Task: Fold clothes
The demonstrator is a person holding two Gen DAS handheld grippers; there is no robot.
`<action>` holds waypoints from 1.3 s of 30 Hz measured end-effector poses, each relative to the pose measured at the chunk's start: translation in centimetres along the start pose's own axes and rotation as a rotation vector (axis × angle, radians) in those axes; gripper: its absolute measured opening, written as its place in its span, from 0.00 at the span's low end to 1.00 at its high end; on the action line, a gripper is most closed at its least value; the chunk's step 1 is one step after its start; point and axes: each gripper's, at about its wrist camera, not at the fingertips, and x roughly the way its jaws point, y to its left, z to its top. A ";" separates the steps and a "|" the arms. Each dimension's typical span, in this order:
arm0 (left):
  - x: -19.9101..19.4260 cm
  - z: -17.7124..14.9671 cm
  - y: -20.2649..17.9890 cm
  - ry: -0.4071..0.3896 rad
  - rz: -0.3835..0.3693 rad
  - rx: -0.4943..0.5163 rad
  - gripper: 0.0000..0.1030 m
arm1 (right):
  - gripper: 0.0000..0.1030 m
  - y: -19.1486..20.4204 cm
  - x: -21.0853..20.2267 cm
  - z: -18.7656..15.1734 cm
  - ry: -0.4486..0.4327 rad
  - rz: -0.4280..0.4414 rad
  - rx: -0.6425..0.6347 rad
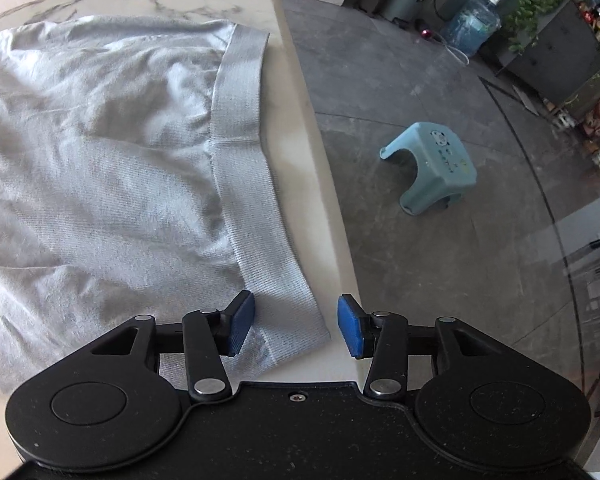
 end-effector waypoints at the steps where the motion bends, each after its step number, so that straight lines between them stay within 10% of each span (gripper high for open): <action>1: 0.0 0.1 0.0 0.006 -0.002 0.002 0.10 | 0.41 0.0 0.0 0.0 0.006 -0.003 -0.003; 17: -3.4 8.8 -14.2 -0.136 -0.388 0.117 0.23 | 0.35 5.1 -3.6 10.3 -0.106 0.146 -0.036; 32: 1.0 12.8 -19.0 -0.115 -0.485 0.111 0.24 | 0.39 1.5 2.9 19.4 -0.114 0.240 0.191; 39: 0.8 13.5 -19.3 -0.148 -0.474 0.134 0.09 | 0.39 0.7 6.4 21.0 -0.078 0.243 0.290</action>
